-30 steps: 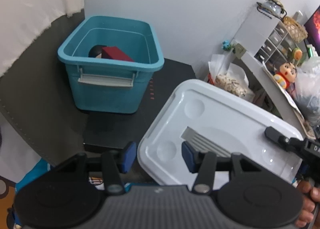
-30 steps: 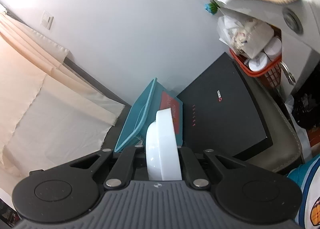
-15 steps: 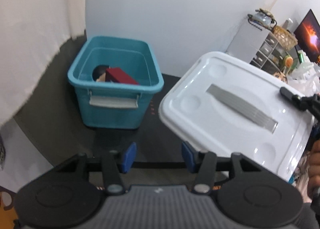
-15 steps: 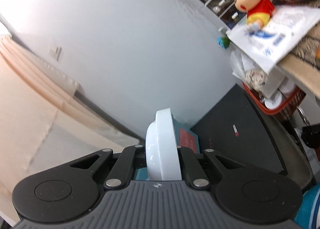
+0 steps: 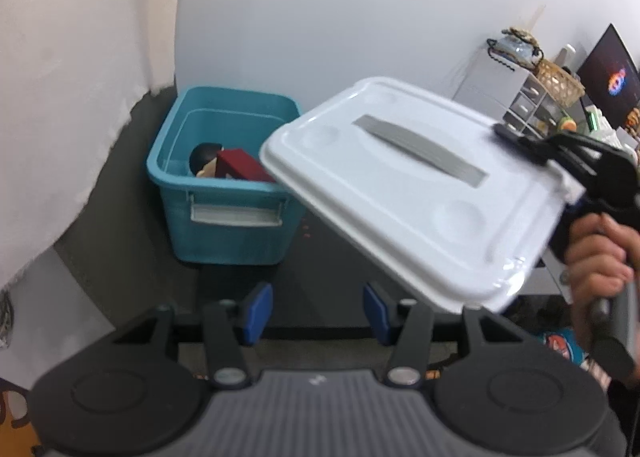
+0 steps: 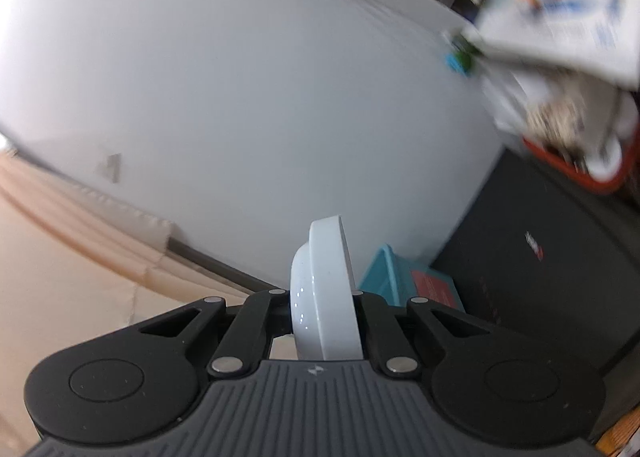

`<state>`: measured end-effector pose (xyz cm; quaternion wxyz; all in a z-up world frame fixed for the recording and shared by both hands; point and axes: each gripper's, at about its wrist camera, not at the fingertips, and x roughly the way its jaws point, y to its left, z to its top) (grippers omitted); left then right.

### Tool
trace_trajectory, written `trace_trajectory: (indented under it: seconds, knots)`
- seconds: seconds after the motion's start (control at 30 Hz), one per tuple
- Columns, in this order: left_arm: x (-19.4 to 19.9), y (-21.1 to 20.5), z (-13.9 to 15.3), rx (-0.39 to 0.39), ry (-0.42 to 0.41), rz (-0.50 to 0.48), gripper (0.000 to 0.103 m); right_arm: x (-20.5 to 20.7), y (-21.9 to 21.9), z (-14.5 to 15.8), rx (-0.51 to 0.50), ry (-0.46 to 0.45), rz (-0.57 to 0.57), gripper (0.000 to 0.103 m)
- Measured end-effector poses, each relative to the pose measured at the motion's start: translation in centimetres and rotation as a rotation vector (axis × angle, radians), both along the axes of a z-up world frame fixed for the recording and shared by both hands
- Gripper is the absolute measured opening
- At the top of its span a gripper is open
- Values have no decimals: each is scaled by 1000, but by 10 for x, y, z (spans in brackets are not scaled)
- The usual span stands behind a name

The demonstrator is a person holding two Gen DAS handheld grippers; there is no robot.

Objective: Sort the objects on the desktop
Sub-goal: 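Lift the white lid with the right gripper and tilt it upright, then carry the white lid over the teal bin and lower it onto the rim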

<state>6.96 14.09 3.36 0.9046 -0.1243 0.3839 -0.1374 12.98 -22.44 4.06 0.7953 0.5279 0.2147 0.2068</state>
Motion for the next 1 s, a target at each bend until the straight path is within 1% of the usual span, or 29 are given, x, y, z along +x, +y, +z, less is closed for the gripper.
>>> trace_trajectory:
  seconds: [0.27,0.4,0.47,0.57,0.63,0.73,0.9,1.0]
  knots:
    - [-14,-3,-25,-7,67,-32,54,9,24,-48,87,117,-52,7]
    - [-17,-6,-37,-10,93,-48,54,15,32,-60,52,153,-32,6]
    - [-17,-8,-41,-13,101,-51,54,20,40,-63,11,164,19,8]
    - [-12,-7,-44,-22,103,-33,54,22,52,-61,-65,145,109,11]
    - [-7,-6,-43,-23,100,-19,54,23,57,-60,-99,135,157,12]
    - [0,-5,-39,-15,90,-3,54,23,63,-61,-138,126,222,14]
    - [10,2,-34,-11,78,40,54,24,74,-61,-203,109,330,23]
    - [13,7,-34,4,86,61,54,26,81,-62,-226,96,378,24]
